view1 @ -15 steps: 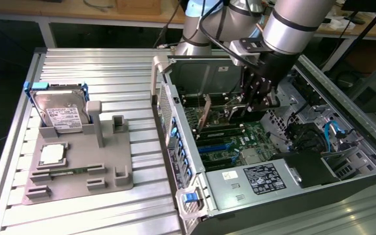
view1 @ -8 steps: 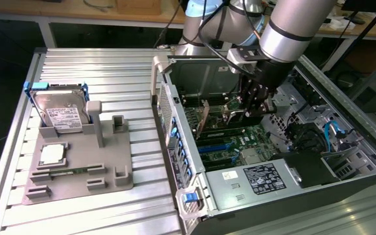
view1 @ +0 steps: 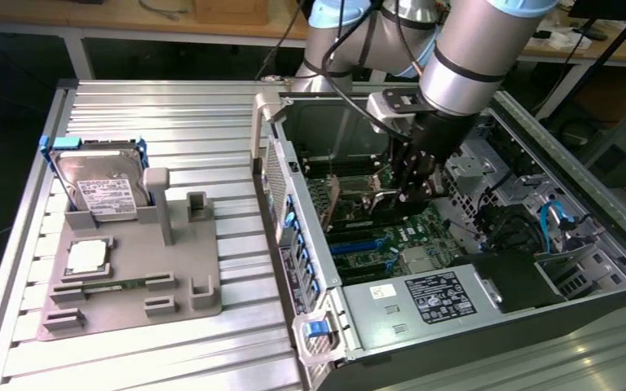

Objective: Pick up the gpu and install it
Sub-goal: 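Insert the gpu into the slot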

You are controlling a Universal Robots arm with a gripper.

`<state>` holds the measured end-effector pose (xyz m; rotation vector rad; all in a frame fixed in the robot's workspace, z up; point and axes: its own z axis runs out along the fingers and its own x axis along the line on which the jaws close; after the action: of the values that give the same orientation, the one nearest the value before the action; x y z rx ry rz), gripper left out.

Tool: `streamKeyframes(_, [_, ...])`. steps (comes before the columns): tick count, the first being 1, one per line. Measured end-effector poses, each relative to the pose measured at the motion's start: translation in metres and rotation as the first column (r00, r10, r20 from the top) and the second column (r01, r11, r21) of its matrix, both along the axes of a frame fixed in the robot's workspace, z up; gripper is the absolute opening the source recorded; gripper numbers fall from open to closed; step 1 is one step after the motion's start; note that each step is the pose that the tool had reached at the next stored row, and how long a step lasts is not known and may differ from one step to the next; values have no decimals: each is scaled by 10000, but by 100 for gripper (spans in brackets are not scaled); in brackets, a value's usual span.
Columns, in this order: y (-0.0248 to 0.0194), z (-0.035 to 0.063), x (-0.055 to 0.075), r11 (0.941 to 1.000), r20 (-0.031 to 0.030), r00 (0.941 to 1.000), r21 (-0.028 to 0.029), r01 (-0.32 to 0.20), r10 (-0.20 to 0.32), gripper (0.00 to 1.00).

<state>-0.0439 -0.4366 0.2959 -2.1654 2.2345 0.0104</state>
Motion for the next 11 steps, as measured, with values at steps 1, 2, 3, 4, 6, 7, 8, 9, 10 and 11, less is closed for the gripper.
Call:
streamKeyframes(1, [0,-18,-32,10000,0,10000,-2,0,0,27])
streamKeyframes(2, [0,-37,-46,10000,-1,10000,-3,0,0,27])
streamKeyframes(3, [0,-58,-48,10000,-1,10000,-4,1,-1,27])
streamKeyframes(4, [-3,-74,-49,10000,-1,10000,-5,0,0,27])
streamKeyframes(6, [-11,-96,-49,10000,-1,10000,-5,0,0,27])
streamKeyframes(7, [-20,-103,-49,10000,-6,10000,-6,0,0,27])
streamKeyframes(8, [-31,-110,-49,10000,-7,10000,-5,0,0,27])
streamKeyframes(9, [-44,-116,-50,10000,-8,10000,-4,0,0,27])
streamKeyframes(10, [-54,-122,-51,10000,-9,10000,-4,1,-1,27])
streamKeyframes(11, [-59,-131,-52,10000,-11,10000,-4,2,-2,27])
